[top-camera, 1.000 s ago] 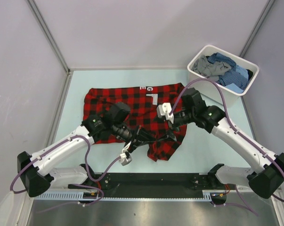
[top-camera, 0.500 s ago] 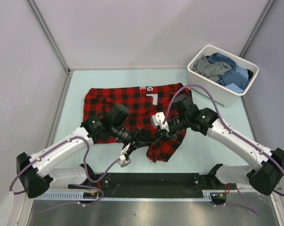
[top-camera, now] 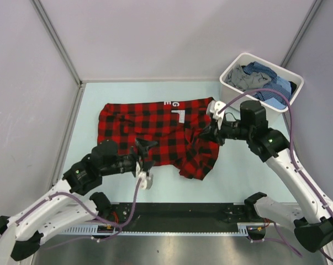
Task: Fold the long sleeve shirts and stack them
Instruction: Fold the shirt
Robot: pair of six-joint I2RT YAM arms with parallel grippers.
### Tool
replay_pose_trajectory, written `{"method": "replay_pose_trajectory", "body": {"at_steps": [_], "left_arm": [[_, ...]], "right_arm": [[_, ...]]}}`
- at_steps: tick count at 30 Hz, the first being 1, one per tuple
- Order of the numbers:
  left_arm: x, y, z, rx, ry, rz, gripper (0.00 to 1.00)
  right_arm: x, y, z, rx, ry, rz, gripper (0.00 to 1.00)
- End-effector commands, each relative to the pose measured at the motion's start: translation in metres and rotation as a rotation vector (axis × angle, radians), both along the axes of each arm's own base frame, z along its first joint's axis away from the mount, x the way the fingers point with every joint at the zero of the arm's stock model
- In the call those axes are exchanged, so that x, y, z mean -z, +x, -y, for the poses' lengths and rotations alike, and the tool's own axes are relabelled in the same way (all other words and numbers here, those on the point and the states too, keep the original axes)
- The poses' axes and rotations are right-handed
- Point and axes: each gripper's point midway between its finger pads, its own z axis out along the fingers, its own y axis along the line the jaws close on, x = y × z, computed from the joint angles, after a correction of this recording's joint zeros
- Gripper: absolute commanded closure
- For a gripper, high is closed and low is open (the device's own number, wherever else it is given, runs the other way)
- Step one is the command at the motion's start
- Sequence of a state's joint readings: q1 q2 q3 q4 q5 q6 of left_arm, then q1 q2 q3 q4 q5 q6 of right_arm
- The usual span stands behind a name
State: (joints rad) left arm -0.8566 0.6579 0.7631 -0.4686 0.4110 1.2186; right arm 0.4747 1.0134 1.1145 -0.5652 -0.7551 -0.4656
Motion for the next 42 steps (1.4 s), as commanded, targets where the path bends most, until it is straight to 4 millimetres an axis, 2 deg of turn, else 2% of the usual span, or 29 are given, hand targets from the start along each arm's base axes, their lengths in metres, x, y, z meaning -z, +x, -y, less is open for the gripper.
{"method": "replay_pose_trajectory", "body": {"at_steps": [1, 3, 4, 5, 9, 10, 11, 13, 14, 16, 17, 20, 24, 27, 30, 33, 36, 37, 39, 40, 41, 42], "left_arm": [[0.064, 0.049, -0.070, -0.615, 0.106, -0.393, 0.18], [0.081, 0.051, -0.081, -0.661, 0.140, -0.512, 0.17], [0.091, 0.055, -0.103, -0.742, 0.157, -0.579, 0.16], [0.097, 0.056, -0.109, -0.763, 0.163, -0.619, 0.15], [0.129, 0.050, -0.143, -0.812, 0.248, -0.728, 0.16], [0.136, 0.045, -0.151, -0.799, 0.288, -0.714, 0.17], [0.150, 0.037, -0.155, -0.792, 0.329, -0.728, 0.19], [0.163, 0.031, -0.163, -0.771, 0.381, -0.695, 0.18], [0.178, 0.024, -0.170, -0.780, 0.429, -0.706, 0.19], [0.191, 0.021, -0.180, -0.782, 0.473, -0.696, 0.20], [0.205, 0.015, -0.188, -0.798, 0.520, -0.712, 0.21], [0.220, 0.020, -0.200, -0.829, 0.542, -0.699, 0.23], [0.222, 0.045, -0.211, -0.885, 0.544, -0.628, 0.27], [0.229, 0.056, -0.223, -0.910, 0.574, -0.607, 0.32], [0.240, 0.058, -0.240, -0.919, 0.628, -0.612, 0.35], [0.247, 0.059, -0.249, -0.926, 0.647, -0.623, 0.38], [0.247, 0.061, -0.251, -0.914, 0.643, -0.640, 0.49], [0.247, 0.062, -0.250, -0.908, 0.641, -0.641, 0.57], [0.240, 0.066, -0.246, -0.901, 0.618, -0.645, 0.66], [0.236, 0.068, -0.244, -0.895, 0.604, -0.650, 0.74], [0.226, 0.076, -0.246, -0.911, 0.573, -0.653, 0.79], [0.224, 0.072, -0.245, -0.906, 0.574, -0.680, 0.85]], "right_arm": [[-0.079, 0.052, 0.013, 0.350, 0.198, 0.063, 1.00], [-0.099, 0.061, 0.019, 0.426, 0.252, 0.074, 1.00], [-0.107, 0.063, 0.020, 0.451, 0.270, 0.084, 1.00], [-0.121, 0.064, 0.024, 0.474, 0.294, 0.110, 1.00], [-0.145, 0.069, 0.037, 0.597, 0.335, 0.191, 1.00], [-0.148, 0.069, 0.039, 0.612, 0.336, 0.207, 1.00], [-0.153, 0.070, 0.039, 0.623, 0.343, 0.225, 1.00], [-0.159, 0.070, 0.039, 0.648, 0.334, 0.267, 1.00], [-0.163, 0.070, 0.038, 0.652, 0.339, 0.289, 1.00], [-0.165, 0.072, 0.037, 0.662, 0.330, 0.321, 1.00], [-0.169, 0.071, 0.037, 0.658, 0.337, 0.337, 1.00], [-0.169, 0.073, 0.032, 0.648, 0.322, 0.361, 1.00], [-0.169, 0.075, 0.031, 0.644, 0.309, 0.373, 1.00], [-0.172, 0.076, 0.030, 0.645, 0.308, 0.383, 1.00], [-0.176, 0.080, 0.030, 0.651, 0.307, 0.399, 1.00], [-0.181, 0.083, 0.029, 0.658, 0.310, 0.413, 1.00], [-0.185, 0.086, 0.028, 0.657, 0.308, 0.434, 1.00], [-0.186, 0.087, 0.027, 0.652, 0.301, 0.448, 1.00], [-0.191, 0.089, 0.026, 0.643, 0.304, 0.476, 1.00], [-0.193, 0.091, 0.024, 0.639, 0.300, 0.498, 1.00], [-0.194, 0.091, 0.022, 0.627, 0.300, 0.508, 1.00], [-0.195, 0.093, 0.020, 0.622, 0.295, 0.519, 1.00]]}}
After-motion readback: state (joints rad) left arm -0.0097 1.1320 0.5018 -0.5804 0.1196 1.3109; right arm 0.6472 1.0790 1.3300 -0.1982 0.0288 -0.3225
